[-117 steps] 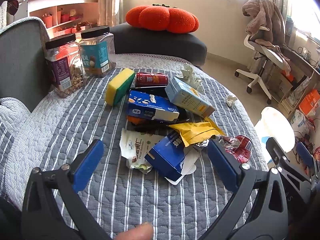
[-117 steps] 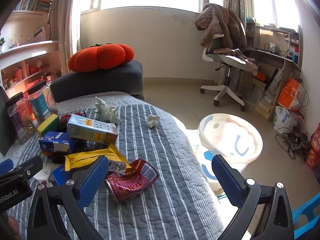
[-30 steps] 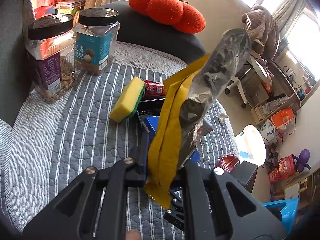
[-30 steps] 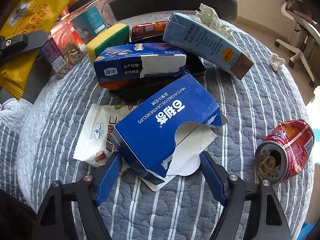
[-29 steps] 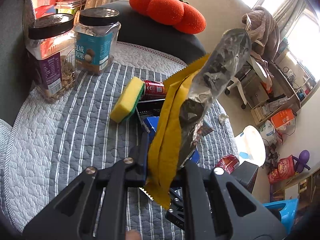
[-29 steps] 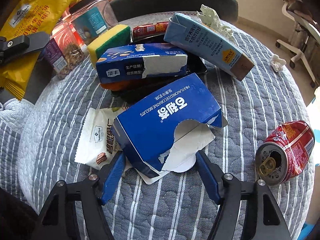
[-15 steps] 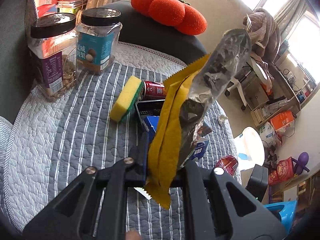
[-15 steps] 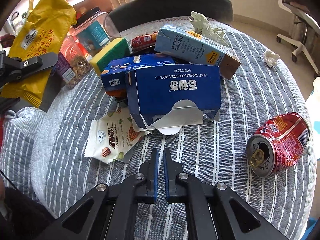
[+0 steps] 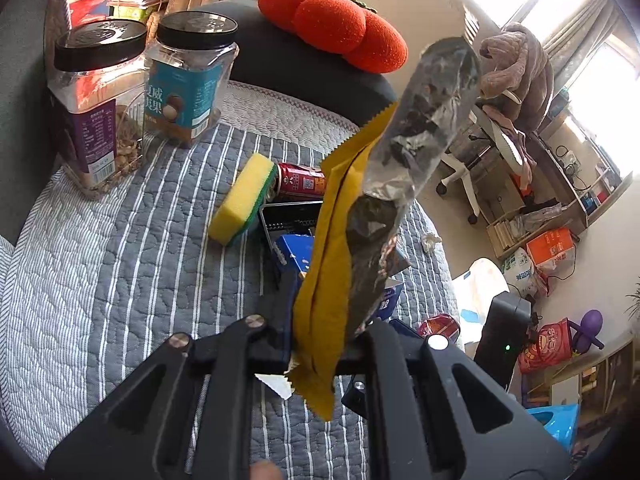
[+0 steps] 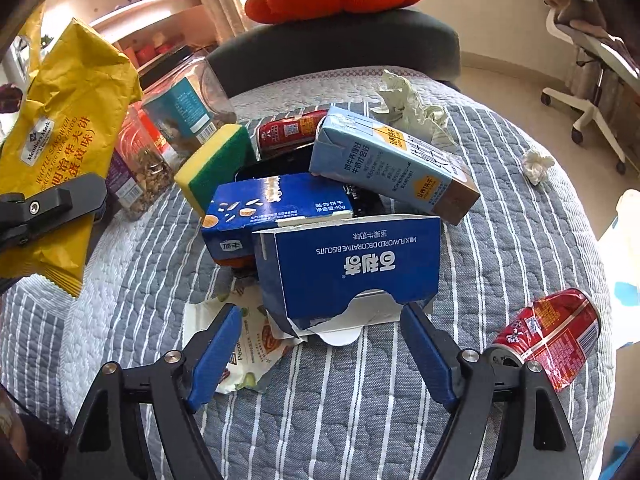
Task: Collect trash
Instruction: 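Grasp the blue biscuit box with the right gripper while the left holds the wrapper, then carry both items over the white bin and open both grippers, then move the left gripper back to the white nut packet on the bed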
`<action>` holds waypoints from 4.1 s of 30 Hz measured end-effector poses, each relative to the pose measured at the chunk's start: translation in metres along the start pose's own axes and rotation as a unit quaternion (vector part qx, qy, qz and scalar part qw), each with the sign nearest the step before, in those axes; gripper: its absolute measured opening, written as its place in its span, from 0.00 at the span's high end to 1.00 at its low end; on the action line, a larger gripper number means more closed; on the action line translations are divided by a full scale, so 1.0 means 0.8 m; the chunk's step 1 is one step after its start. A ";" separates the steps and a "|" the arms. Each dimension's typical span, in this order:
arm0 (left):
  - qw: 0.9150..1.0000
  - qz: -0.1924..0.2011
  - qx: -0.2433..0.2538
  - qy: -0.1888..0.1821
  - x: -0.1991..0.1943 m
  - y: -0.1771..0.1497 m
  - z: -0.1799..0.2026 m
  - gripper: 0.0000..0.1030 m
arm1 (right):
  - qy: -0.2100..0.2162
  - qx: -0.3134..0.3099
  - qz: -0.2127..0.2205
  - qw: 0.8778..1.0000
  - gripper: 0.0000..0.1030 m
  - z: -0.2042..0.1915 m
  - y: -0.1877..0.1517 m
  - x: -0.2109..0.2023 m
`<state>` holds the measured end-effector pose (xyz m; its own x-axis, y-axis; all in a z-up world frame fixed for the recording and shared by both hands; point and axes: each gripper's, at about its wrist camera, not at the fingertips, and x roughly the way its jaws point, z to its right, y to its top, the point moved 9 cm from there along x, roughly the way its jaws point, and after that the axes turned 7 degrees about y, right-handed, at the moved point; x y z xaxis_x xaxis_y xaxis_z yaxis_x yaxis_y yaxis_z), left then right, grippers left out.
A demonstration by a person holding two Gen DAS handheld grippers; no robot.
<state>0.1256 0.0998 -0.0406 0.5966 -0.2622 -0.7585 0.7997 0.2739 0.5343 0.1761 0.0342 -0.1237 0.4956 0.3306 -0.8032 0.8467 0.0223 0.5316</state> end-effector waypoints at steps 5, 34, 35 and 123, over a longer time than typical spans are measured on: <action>1.000 -0.008 -0.013 -0.008 0.003 0.000 -0.004 0.88 | -0.005 0.024 -0.018 1.000 0.15 0.015 0.018 0.030; 1.000 -0.008 0.002 0.003 0.005 -0.006 0.013 0.88 | -0.014 0.006 0.047 0.999 0.85 0.071 0.047 -0.038; 1.000 -0.008 0.004 0.004 0.005 -0.007 0.015 0.88 | -0.013 0.005 0.054 0.998 0.85 0.071 0.051 -0.047; 0.958 -0.068 0.279 0.005 0.138 -0.099 0.406 0.28 | -0.187 0.243 0.291 0.906 0.12 0.449 0.047 -0.378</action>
<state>0.1501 -0.2518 -0.0457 0.4862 -0.2514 -0.8369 0.7832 -0.2994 0.5449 0.1281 -0.4037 0.0425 0.8398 -0.1917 -0.5079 0.3610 -0.5017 0.7861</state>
